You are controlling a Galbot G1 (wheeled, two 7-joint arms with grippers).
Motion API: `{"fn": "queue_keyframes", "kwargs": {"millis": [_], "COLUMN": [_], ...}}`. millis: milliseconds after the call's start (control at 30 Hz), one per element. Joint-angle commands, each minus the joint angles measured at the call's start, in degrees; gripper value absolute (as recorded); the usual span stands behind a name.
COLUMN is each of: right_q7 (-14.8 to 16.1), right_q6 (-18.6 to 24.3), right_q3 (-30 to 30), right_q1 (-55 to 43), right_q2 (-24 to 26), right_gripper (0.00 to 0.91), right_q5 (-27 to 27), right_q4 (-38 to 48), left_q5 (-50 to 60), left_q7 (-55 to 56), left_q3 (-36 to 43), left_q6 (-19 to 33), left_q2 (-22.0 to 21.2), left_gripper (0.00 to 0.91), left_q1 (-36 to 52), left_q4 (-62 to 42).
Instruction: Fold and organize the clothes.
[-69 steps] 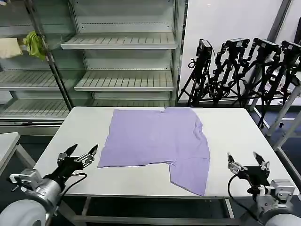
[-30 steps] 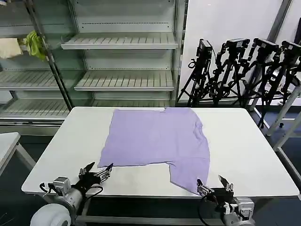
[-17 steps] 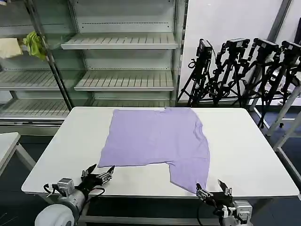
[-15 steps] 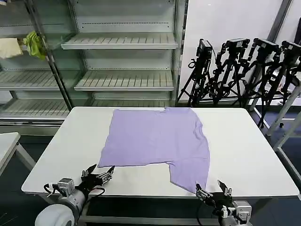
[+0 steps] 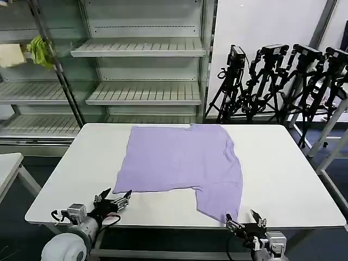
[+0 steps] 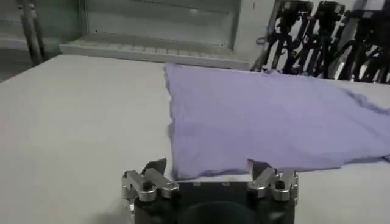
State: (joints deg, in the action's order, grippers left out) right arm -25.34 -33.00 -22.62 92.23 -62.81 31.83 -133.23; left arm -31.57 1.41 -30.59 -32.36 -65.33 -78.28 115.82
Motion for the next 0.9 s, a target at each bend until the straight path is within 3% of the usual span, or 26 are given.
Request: {"fn": "queue_keyframes", "kwargs": {"millis": [33,333,500,567,600,667,700,767,900], "right_q7": [-0.01,0.01,-0.02,0.07,0.07,0.15,0.19,0.26,0.44], "right_q6": [0.01,-0.06,-0.07,-0.07,-0.08,-0.07,-0.08,-0.06,-0.08], "right_q3": [-0.27,0.63,0.62,0.69,0.77,0.93,1.03,1.21,1.55], "right_q1": [0.22,-0.41,-0.72,-0.85,-0.94,-1.07,-1.13,-1.29,-1.41], "right_q2": [0.11,0.06,0.16,0.16,0.12,0.13,0.1,0.07,-0.06], "right_gripper": [0.907,0.907,0.816,0.705,0.695,0.615,0.524,0.423,0.343], "right_q5": [0.24,-0.55,-0.65,-0.75,-0.77,-0.88,-0.97,-1.12,-1.23], "right_q4": [0.04,0.55,0.86,1.02,1.11,1.24,1.32,1.49,1.81], "left_q5": [0.02,0.71,0.74,0.78,0.83,1.01,1.08,1.31,1.54], "left_q7": [0.01,-0.23,-0.29,-0.33,-0.35,-0.42,-0.45,-0.49,-0.61], "left_q3": [-0.06,0.44,0.61,0.7,0.72,0.77,0.8,0.83,0.92], "left_q6": [-0.05,0.37,0.39,0.41,0.4,0.41,0.42,0.44,0.44], "left_q2": [0.0,0.09,0.12,0.12,0.1,0.09,0.07,0.06,-0.02], "left_gripper": [0.907,0.907,0.907,0.907,0.897,0.806,0.776,0.756,0.756], "left_q1": [0.04,0.59,1.05,1.07,1.08,1.07,1.03,0.99,0.93], "left_q4": [-0.5,-1.95,-2.25,-2.27,-2.26,-2.26,-2.23,-2.16,-2.01]}}
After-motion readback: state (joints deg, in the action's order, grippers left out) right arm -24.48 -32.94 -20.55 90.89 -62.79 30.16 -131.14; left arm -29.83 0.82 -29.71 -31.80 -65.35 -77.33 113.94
